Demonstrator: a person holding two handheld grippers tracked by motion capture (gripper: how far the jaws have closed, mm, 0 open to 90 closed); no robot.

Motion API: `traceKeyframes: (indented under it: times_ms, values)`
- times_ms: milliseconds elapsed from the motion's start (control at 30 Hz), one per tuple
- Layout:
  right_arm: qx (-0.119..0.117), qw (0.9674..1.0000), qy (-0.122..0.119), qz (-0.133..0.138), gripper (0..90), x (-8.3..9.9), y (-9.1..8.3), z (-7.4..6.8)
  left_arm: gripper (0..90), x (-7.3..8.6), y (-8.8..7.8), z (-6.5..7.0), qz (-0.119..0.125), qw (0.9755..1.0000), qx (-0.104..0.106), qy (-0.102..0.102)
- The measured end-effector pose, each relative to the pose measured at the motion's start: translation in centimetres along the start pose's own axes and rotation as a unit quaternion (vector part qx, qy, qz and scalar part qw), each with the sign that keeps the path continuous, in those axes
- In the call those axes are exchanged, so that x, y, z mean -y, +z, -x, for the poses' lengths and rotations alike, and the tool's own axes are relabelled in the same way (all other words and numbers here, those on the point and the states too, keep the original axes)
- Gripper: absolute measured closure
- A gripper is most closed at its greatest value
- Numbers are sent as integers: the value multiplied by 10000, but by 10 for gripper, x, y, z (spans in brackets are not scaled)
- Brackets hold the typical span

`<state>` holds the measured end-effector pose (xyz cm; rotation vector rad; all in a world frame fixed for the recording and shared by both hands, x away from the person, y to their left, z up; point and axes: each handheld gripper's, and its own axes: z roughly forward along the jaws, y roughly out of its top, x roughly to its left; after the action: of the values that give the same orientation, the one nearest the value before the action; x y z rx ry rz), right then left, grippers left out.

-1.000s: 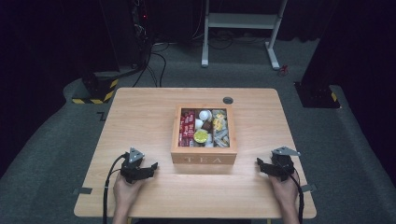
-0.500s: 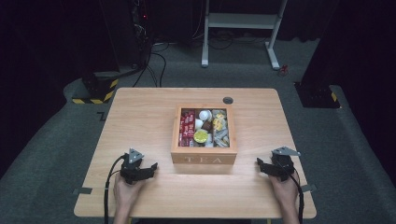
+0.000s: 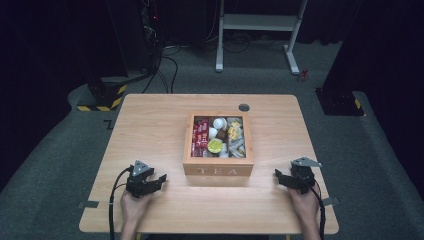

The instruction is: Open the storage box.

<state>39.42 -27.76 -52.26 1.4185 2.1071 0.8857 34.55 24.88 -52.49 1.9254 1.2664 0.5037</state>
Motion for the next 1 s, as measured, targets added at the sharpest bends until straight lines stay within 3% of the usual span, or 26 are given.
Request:
traceKeyframes:
  times_ms: [367,433,467,700,1000]
  values:
    - [-1,10000,0,1,274,0,0,0,428,-2,-1,15,143,9992,384,44]
    - [-5,10000,-3,-1,271,0,0,0,443,-4,0,20,152,9985,525,39]
    - [-6,10000,-3,-1,271,0,0,0,447,-6,1,25,139,9978,636,131]
    - [-5,10000,9,-5,270,0,0,0,486,-13,2,41,151,9949,962,266]
    - [-6,10000,-3,-2,270,0,0,0,505,-17,11,56,209,9919,1195,371]
